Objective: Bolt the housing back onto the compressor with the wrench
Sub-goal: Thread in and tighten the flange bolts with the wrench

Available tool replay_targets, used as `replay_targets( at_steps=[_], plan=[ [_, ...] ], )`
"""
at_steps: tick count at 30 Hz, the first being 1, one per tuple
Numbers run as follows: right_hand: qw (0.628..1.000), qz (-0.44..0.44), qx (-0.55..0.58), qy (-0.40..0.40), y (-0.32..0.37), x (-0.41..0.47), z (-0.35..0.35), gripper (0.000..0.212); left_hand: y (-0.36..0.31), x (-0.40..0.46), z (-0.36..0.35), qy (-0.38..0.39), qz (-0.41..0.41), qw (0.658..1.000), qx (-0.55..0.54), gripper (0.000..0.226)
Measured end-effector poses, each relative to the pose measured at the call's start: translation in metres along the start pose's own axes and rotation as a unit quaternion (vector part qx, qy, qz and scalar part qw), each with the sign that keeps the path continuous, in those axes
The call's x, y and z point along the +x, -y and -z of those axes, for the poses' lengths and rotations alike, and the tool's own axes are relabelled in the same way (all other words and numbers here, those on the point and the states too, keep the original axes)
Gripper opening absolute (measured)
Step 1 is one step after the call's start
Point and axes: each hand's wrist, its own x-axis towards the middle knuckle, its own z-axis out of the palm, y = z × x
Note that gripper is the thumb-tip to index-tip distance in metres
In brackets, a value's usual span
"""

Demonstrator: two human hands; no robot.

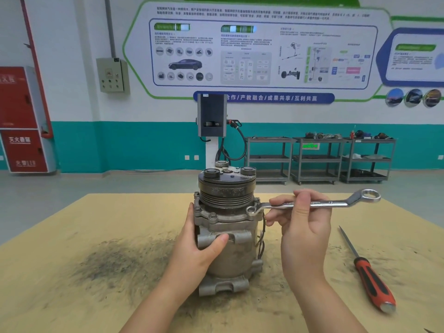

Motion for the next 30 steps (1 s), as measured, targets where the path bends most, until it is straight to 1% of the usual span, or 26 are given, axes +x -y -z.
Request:
replay_targets(
  at_steps=[2,3,5,6,8,10,12,13,14,15,16,17,18,19,22,25,28,30],
  plan=[
    [0.997,0.066,-0.034,0.015,0.0,-0.007,-0.003,0.013,0.002,0.001,0.0,-0.001,0.0,1.0,-0.002,0.098],
    [0.994,0.094,-0.051,0.022,-0.001,-0.011,-0.005,0.016,0.003,0.001,0.0,-0.002,-0.001,1.0,-0.002,0.099],
    [0.989,0.129,-0.071,0.032,-0.002,-0.014,-0.008,0.02,0.004,0.001,0.0,-0.006,-0.002,1.0,-0.001,0.1],
    [0.988,0.132,-0.071,0.029,-0.003,-0.015,-0.009,0.02,0.005,0.002,0.0,-0.008,-0.002,1.0,0.002,0.1],
    [0.993,0.109,-0.053,0.004,-0.004,-0.013,-0.008,0.022,0.006,0.002,0.0,-0.009,-0.004,1.0,0.005,0.099],
    [0.999,0.043,-0.018,-0.026,-0.006,-0.006,-0.004,0.02,0.007,0.002,0.0,-0.01,-0.006,1.0,0.006,0.097],
    [0.998,-0.041,0.019,-0.047,-0.01,0.002,0.002,0.02,0.009,0.002,0.0,-0.013,-0.004,1.0,0.005,0.095],
    [0.996,-0.06,0.031,-0.054,-0.011,0.003,0.003,0.021,0.008,0.002,-0.001,-0.014,-0.005,1.0,0.003,0.095],
    [0.997,-0.048,0.027,-0.061,-0.012,0.002,0.003,0.021,0.008,0.002,-0.001,-0.015,-0.006,1.0,0.001,0.097],
    [0.998,-0.003,0.001,-0.061,-0.012,-0.002,0.001,0.02,0.008,0.002,-0.001,-0.016,-0.006,1.0,-0.002,0.099],
    [0.996,0.07,-0.038,-0.046,-0.012,-0.007,-0.002,0.018,0.009,0.002,-0.001,-0.016,-0.006,1.0,-0.004,0.1],
    [0.987,0.144,-0.071,-0.012,-0.014,-0.013,-0.004,0.017,0.009,0.002,-0.001,-0.015,-0.007,1.0,-0.006,0.099],
    [0.975,0.2,-0.093,0.023,-0.016,-0.018,-0.005,0.017,0.009,0.002,-0.001,-0.014,-0.007,1.0,-0.007,0.098],
    [0.968,0.227,-0.101,0.044,-0.018,-0.02,-0.006,0.018,0.009,0.002,-0.001,-0.014,-0.01,1.0,-0.008,0.098],
    [0.966,0.229,-0.106,0.065,-0.02,-0.021,-0.004,0.024,0.011,0.003,0.0,-0.014,-0.021,0.999,-0.024,0.09],
    [0.963,0.226,-0.117,0.082,-0.017,-0.024,-0.006,0.024,0.013,0.003,-0.001,-0.011,-0.021,0.999,-0.045,0.078],
    [0.962,0.229,-0.117,0.088,-0.011,-0.023,-0.008,0.025,0.013,0.002,-0.001,-0.015,-0.024,0.998,-0.052,0.07],
    [0.967,0.229,-0.087,0.074,-0.002,-0.02,-0.009,0.021,0.012,0.003,0.0,-0.016,-0.022,0.998,-0.049,0.068]
  ],
)
